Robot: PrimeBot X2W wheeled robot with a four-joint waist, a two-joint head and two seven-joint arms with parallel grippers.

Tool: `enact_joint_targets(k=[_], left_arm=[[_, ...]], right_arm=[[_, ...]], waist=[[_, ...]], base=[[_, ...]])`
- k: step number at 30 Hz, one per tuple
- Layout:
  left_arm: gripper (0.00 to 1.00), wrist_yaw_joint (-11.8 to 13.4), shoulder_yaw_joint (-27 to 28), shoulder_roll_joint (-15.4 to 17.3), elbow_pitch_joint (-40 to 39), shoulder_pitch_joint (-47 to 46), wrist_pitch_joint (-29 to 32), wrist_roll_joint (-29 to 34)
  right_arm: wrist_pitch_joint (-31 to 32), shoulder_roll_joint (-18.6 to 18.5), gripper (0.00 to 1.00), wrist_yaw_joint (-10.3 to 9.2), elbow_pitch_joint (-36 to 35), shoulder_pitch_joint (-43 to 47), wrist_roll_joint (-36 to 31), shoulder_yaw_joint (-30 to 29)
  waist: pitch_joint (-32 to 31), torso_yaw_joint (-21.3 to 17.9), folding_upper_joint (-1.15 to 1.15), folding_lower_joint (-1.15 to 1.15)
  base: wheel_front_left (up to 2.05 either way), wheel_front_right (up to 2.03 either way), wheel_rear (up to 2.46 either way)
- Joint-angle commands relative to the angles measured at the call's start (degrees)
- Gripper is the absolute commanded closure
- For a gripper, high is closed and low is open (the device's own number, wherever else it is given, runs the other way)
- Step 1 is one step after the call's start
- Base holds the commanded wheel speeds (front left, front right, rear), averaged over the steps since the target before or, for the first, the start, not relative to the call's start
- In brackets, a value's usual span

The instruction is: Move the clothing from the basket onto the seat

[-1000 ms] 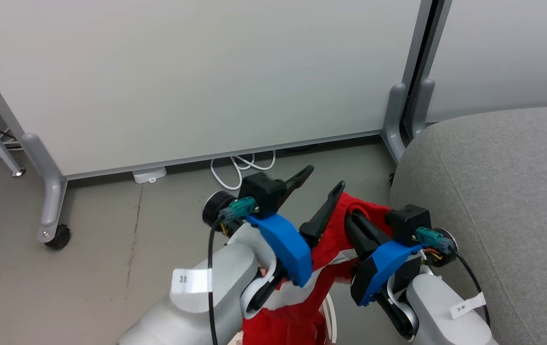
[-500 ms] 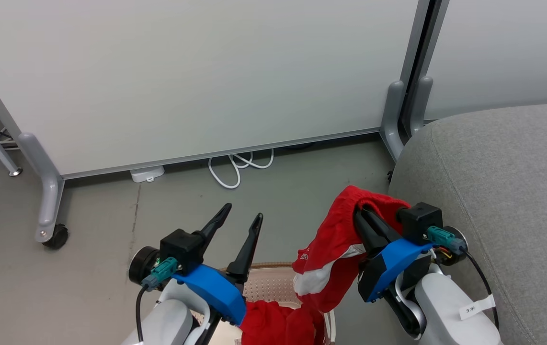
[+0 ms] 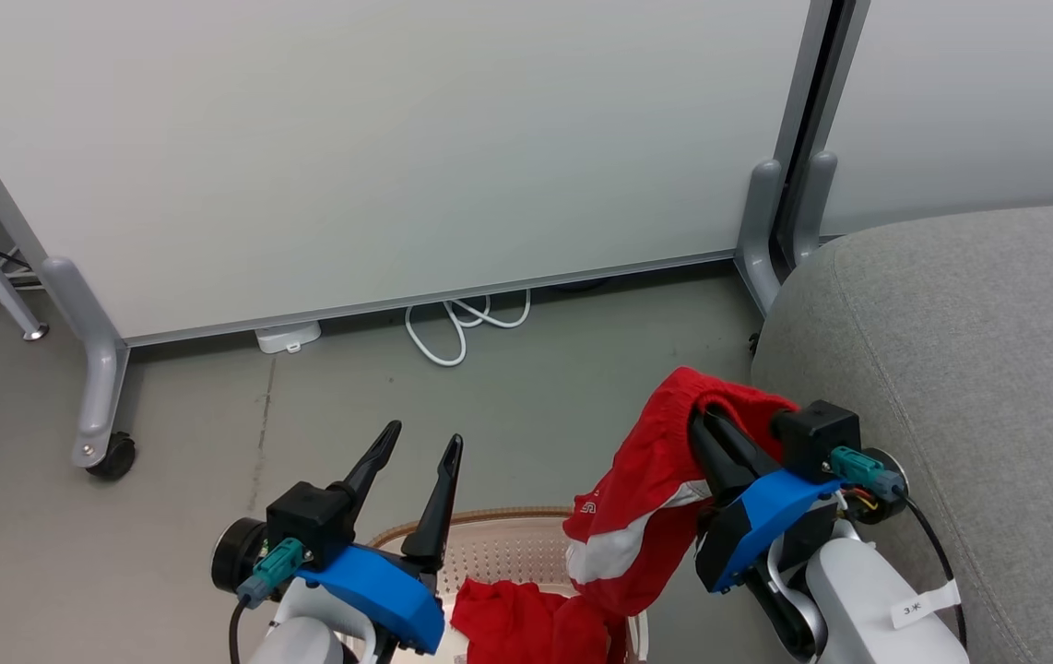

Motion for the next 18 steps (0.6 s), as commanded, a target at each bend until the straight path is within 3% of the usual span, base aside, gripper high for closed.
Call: enact_joint_targets(k=[1,10,18], left_arm=[[0.0,-0.41,0.68,-0.19,-0.21,0.9,-0.17,0.45],[0.0,-0.36,1.04,-0.77,-0.77,2.08,-0.17,0.57],[0.0,-0.38,2.07,-0.77,-1.57,2.24,-0.17,0.62]], right_arm=[[0.15,-0.21,1.0,0.03,-0.38,0.53,-0.16,-0.2],[0.66,-0.21,1.0,0.03,-1.31,0.94,-0.39,-0.58],[0.92,-0.2,1.0,0.03,-2.03,1.03,-0.72,-1.02]], waist=[[-0.04,0.0,0.0,0.0],[-0.05,-1.1,0.0,0.0],[0.35,-5.54,0.0,0.0]], base=[[0.0,0.0,0.0],[0.0,0.0,0.0],[0.0,0.0,0.0]])
